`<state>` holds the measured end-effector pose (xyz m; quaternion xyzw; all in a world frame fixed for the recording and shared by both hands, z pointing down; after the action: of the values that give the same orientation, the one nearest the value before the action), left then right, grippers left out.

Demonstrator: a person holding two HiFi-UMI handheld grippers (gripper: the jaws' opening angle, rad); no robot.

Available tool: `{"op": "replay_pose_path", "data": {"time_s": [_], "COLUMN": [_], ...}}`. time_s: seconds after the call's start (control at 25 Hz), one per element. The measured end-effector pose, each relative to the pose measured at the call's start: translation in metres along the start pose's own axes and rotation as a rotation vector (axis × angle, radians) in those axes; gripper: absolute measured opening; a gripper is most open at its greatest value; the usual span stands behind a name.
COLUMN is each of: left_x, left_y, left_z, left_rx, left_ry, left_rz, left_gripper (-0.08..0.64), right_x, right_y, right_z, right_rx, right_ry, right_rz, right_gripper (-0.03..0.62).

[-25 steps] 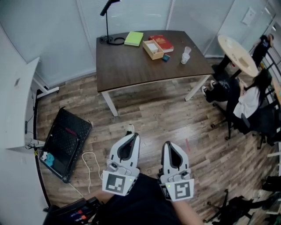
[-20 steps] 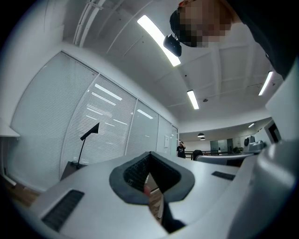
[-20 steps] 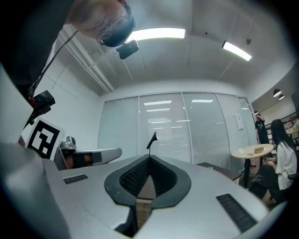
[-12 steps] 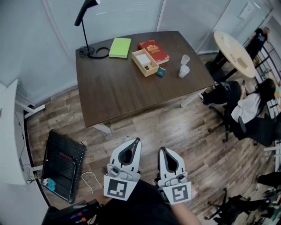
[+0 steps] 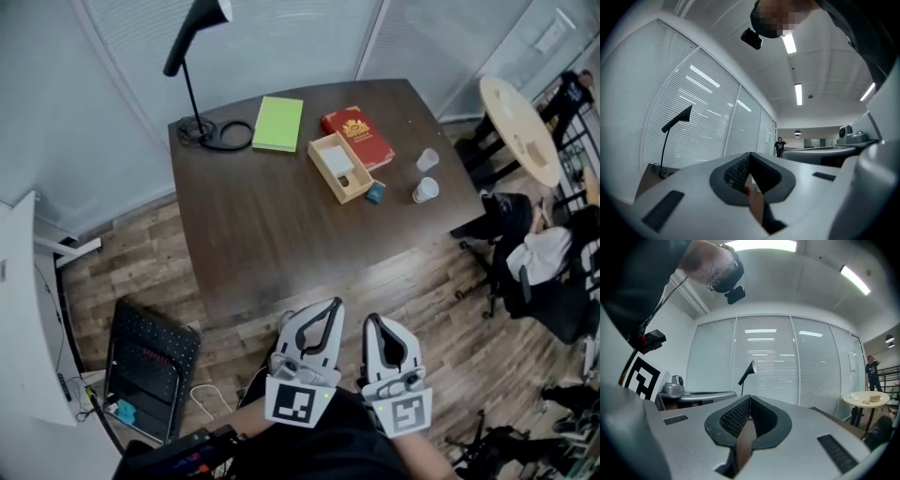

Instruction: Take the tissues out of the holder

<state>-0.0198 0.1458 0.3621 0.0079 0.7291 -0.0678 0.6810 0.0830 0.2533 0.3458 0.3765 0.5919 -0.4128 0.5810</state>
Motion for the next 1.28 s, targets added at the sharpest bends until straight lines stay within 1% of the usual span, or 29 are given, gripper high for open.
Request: {"op": "replay_pose_path", "data": {"time_s": [0.12,0.24,0.36,0.44,0.52,0.6,0.68,0.72,0.84,0.92,1.0,1.2,1.28], "left_x": [-0.001,-0.002,-0.003,-0.002,-0.001,-0.001,-0.001,0.001,0.009,0.012,0.016,0.022,0.023], "left_y": [-0.03,-0.052,-0.067,-0.075,-0.081,-0.086,-0.087,-0.087,-0.09,-0.09,-0.091,-0.1,-0.104], "left_z": [0.007,0.015,0.019,0.018,0.019,0.021,0.022,0.022,0.026,0.031,0.041,0.087,0.103], "left_rx": [0.014,0.037,0.054,0.073,0.088,0.107,0.141,0.158,0.188,0.194,0.204,0.223,0.246], "left_ry": [-0.02,-0.028,-0.041,-0.032,-0.031,-0.031,-0.024,-0.018,-0.007,-0.016,-0.021,-0.028,-0.033], "left_rz": [0.012,0.006,-0.019,-0.046,-0.038,-0.036,-0.066,-0.07,-0.028,0.013,0.036,0.112,0.11], "left_gripper": [0.0,0.0,0.0,0.0,0.0,0.0,0.0,0.0,0.0,0.0,0.0,0.0,0.0], "right_x": [-0.005,-0.009,-0.006,-0.006,-0.009,-0.009,-0.006,-0.005,-0.003,-0.002,-0.002,-0.006,-0.005], "right_y": [0.001,0.004,0.006,0.006,0.005,0.002,-0.001,0.0,0.003,0.008,0.015,0.044,0.058], "right_z": [0.034,0.059,0.072,0.075,0.082,0.09,0.096,0.1,0.113,0.121,0.129,0.161,0.172], "right_rx": [0.003,-0.017,-0.027,-0.03,-0.03,-0.012,0.019,0.031,0.04,0.034,0.04,0.067,0.076], "right_ry": [-0.003,-0.029,-0.048,-0.053,-0.059,-0.057,-0.045,-0.04,-0.025,-0.012,-0.004,0.008,0.016], "right_rz": [0.02,0.049,0.059,0.059,0.079,0.107,0.116,0.118,0.121,0.119,0.13,0.167,0.175], "right_gripper": [0.011,0.011,0.011,0.011,0.011,0.011,0.011,0.011,0.011,0.011,0.011,0.011,0.011]}}
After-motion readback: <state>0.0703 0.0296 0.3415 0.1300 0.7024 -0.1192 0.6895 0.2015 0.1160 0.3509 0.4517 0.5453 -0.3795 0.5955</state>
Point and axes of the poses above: the fingertips, and each gripper's own axes: z forward along the fingers, y to its right, x out of its top, the point moved 9 cm from there along -z, backward along the fingers, and after that the axes turned 14 degrees about -x, right-handed, at the moved point
